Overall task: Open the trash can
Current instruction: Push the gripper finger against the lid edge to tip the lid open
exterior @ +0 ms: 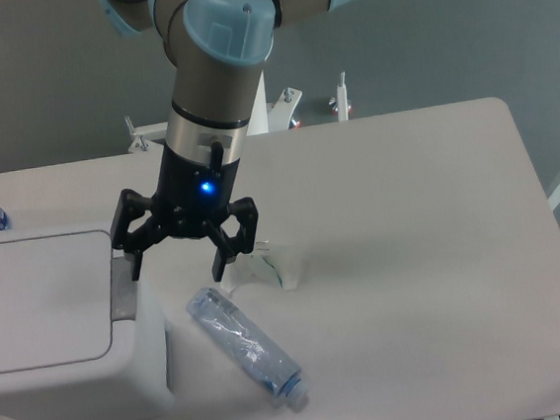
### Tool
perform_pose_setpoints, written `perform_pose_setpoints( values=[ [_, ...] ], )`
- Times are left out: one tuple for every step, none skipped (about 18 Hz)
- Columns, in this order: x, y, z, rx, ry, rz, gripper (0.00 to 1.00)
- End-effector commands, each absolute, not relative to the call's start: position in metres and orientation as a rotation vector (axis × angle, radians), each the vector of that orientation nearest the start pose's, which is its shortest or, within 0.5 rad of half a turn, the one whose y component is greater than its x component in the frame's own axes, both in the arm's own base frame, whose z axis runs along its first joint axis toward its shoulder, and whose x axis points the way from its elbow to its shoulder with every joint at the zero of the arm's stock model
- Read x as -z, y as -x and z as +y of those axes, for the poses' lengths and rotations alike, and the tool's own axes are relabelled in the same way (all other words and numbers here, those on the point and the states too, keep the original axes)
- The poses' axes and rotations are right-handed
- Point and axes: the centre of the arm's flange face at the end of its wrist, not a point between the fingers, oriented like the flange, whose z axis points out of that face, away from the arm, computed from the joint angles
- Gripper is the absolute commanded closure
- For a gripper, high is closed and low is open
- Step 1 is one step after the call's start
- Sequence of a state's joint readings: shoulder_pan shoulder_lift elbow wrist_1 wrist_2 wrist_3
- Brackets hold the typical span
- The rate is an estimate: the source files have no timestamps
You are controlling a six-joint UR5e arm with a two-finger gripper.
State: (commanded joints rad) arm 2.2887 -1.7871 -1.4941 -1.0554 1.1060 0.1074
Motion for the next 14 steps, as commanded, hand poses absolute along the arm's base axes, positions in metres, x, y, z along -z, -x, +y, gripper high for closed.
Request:
perform_pose_setpoints(
  values=[
    [-0.4768, 0.264, 0.5727, 0.364, 2.508, -0.668, 0.0],
    [-0.4759, 0.2643, 0.5731, 0.365, 2.509, -0.669, 0.0],
    [-0.4759, 0.2634, 0.5735, 0.365, 2.51, -0.665, 0.0],
    [-0.475, 0.2637, 0.5739, 0.367, 2.511, -0.668, 0.0],
    [-0.4749, 0.2637, 0.5739, 0.366, 2.511, -0.666, 0.0],
    [-0.4749, 0.2638, 0.5738, 0.365, 2.512, -0.666, 0.0],
    [-0.474, 0.2633, 0.5746, 0.366, 2.514, -0.665, 0.0],
    [-0.4721, 0.2639, 0.5753, 0.368, 2.516, -0.667, 0.0],
    [-0.4712, 0.2642, 0.5756, 0.369, 2.517, -0.668, 0.0],
    [-0.4713, 0.2634, 0.5761, 0.369, 2.517, -0.665, 0.0],
    [-0.4704, 0.2637, 0.5765, 0.37, 2.518, -0.666, 0.0],
    [-0.4685, 0.2626, 0.5779, 0.371, 2.522, -0.664, 0.0],
    [-0.4685, 0.2618, 0.5783, 0.372, 2.522, -0.662, 0.0],
    [-0.4685, 0.2617, 0.5783, 0.372, 2.522, -0.662, 0.0]
  ],
)
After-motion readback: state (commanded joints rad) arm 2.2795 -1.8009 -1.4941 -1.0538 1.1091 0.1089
